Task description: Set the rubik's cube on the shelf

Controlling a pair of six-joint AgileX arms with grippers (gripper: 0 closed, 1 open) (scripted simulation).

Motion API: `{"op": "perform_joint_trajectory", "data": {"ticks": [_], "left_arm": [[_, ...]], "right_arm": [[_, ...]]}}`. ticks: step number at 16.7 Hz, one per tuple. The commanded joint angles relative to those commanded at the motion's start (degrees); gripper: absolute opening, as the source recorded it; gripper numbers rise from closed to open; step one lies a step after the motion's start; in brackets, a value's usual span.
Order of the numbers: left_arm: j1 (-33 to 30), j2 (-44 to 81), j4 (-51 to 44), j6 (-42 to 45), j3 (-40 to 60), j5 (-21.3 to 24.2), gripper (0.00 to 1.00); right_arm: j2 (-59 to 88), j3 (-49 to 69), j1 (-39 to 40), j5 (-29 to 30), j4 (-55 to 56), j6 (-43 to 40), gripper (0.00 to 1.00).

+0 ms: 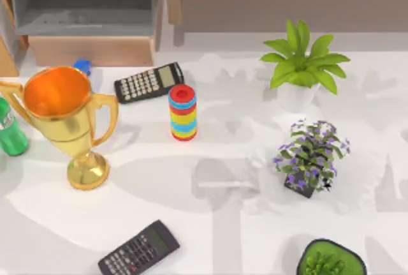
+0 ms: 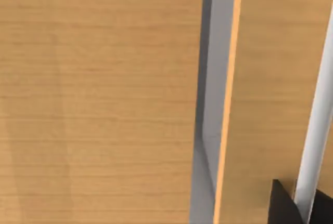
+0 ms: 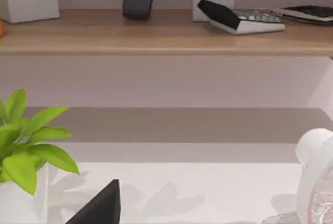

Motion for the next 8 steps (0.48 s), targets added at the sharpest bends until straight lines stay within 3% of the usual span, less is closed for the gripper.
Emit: {"op": "perform_joint_trajectory", "data": {"ticks": [4, 8], "left_arm": [[0.1, 0.6, -0.6, 0.1, 0.7, -0.1, 0.0], [-1.8, 4.2, -4.5, 0.0, 8.9, -1.9, 0.0]], "right_arm": [[0.0, 0.0, 0.0, 0.0, 0.0, 0.0, 1.0], [0.0, 0.0, 0.0, 0.0, 0.0, 0.0, 1.0]]}}
